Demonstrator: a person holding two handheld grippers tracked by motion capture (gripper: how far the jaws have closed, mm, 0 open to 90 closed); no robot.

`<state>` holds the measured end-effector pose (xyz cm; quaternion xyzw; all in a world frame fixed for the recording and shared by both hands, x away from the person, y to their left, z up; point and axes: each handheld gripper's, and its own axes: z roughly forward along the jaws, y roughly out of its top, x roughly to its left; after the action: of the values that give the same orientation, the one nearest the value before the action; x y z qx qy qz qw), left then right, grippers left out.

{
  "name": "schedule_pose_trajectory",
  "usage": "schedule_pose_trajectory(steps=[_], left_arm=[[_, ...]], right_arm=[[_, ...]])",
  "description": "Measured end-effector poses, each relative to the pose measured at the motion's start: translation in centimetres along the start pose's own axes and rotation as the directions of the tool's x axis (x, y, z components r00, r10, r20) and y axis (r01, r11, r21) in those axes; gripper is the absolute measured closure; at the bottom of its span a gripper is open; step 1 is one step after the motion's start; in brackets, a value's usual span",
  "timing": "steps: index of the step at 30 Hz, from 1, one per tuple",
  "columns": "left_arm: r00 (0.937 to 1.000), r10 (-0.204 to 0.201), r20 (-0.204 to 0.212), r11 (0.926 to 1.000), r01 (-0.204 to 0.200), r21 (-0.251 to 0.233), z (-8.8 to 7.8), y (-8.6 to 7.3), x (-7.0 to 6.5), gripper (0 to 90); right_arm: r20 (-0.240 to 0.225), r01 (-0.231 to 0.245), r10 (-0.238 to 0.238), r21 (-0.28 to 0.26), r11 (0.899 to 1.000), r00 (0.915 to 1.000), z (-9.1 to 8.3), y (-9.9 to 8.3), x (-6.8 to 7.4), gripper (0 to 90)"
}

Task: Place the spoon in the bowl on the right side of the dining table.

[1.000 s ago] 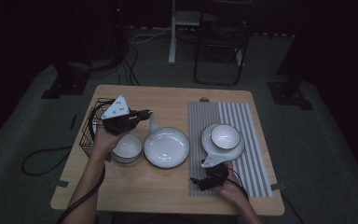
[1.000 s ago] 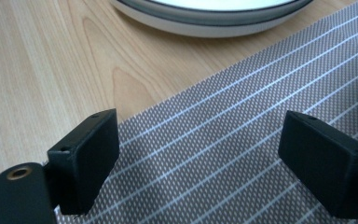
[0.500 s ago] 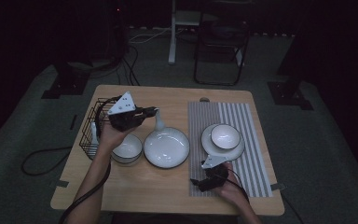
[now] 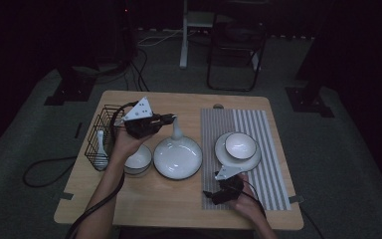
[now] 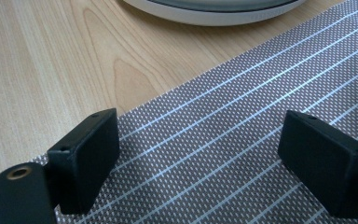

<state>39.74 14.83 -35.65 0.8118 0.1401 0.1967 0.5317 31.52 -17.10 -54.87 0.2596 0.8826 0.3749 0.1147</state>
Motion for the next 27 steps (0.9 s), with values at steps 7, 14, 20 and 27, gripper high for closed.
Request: schedule_pose_trajectory(steps=[7, 14, 20, 27], left_arm=[[0.9999, 0.0, 0.015, 1.0, 0.0, -0.003, 1.0, 0.2, -0.2, 86.7], [0.9992, 0.006, 0.039, 1.0, -0.005, -0.008, 2.4, 0.8, -0.4, 86.7], [0.9987, 0.009, 0.05, 0.9999, -0.009, -0.011, 3.1, 1.1, -0.4, 86.7], [0.9978, 0.019, 0.063, 0.9997, -0.018, -0.016, 4.0, 1.4, -0.5, 86.7]], right_arm=[[0.007, -0.002, 0.002, -0.001, 1.0, 1.0, 0.0, 0.0, 0.0, 12.5], [0.007, -0.003, 0.003, -0.001, 1.0, 1.0, 0.0, 0.0, 0.0, 12.5], [0.007, -0.004, 0.004, 0.0, 1.0, 1.0, 0.0, 0.0, 0.0, 12.5], [0.007, -0.005, 0.005, 0.0, 1.0, 1.0, 0.0, 0.0, 0.0, 12.5]])
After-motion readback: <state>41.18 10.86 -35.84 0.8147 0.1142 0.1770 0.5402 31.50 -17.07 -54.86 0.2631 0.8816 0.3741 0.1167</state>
